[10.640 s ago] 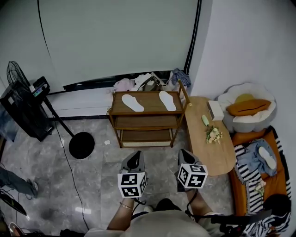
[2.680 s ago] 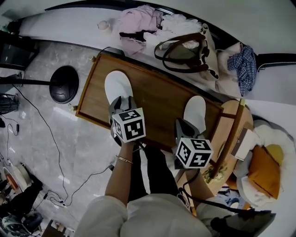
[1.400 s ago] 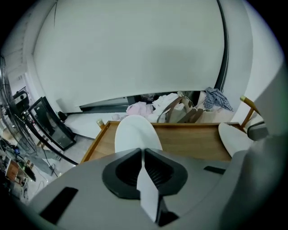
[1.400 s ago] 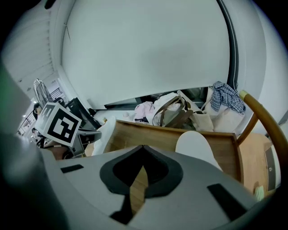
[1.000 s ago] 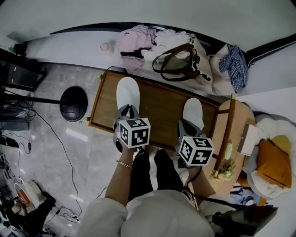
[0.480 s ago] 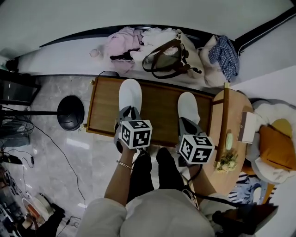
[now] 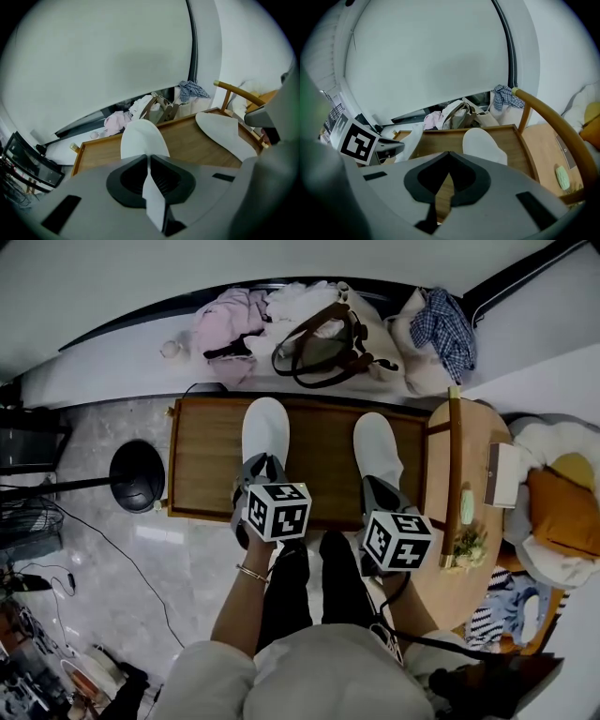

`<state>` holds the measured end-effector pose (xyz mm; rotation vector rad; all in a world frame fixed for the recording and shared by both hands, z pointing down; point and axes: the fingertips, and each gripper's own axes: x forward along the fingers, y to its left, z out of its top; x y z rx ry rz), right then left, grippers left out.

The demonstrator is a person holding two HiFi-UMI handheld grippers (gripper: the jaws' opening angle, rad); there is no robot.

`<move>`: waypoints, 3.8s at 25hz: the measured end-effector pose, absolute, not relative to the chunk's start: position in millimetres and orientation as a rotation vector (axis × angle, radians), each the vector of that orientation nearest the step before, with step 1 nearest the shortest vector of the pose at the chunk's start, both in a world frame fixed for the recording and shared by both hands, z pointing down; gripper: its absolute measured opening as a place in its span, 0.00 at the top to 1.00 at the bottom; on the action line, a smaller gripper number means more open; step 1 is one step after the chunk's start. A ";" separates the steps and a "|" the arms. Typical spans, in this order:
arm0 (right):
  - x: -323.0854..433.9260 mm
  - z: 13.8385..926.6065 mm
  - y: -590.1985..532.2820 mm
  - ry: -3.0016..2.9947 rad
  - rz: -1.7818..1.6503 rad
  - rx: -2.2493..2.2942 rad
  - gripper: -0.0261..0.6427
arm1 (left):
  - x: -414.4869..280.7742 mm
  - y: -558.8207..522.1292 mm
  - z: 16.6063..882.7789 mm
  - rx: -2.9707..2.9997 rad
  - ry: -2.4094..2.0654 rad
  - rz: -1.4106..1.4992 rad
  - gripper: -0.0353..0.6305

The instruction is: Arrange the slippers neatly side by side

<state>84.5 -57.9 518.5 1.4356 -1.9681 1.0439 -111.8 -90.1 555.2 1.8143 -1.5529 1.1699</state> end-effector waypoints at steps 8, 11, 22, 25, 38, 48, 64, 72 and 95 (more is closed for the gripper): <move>89.2 530.7 -51.8 -1.924 1.078 1.471 0.91 | -104.5 -92.4 573.8 1.834 -1.497 1.203 0.90; 90.4 536.0 -48.8 -1.908 1.093 1.477 0.91 | -101.9 -92.5 579.4 1.836 -1.486 1.204 0.90; 94.0 546.1 -45.0 -1.878 1.117 1.496 0.91 | -100.6 -92.9 593.5 1.807 -1.466 1.181 0.90; 95.1 547.2 -44.4 -1.873 1.121 1.498 0.91 | -100.3 -93.2 594.7 1.798 -1.461 1.159 0.90; 91.6 548.2 -43.5 -1.875 1.114 1.472 0.91 | -101.9 -93.8 592.8 1.788 -1.466 1.048 0.84; 90.2 536.3 -45.7 -1.895 1.084 1.476 0.91 | -102.7 -92.2 583.2 1.794 -1.446 1.000 0.78; 114.4 488.6 -45.4 -1.930 1.012 1.579 0.91 | -80.8 -92.6 540.3 1.860 -1.450 0.948 0.78; 158.5 463.0 -45.8 -1.910 0.973 1.685 0.91 | -37.2 -94.4 520.5 1.926 -1.412 0.931 0.78; 288.3 451.1 -42.2 -1.804 0.988 1.851 0.91 | 106.9 -100.1 526.5 2.003 -1.263 0.927 0.78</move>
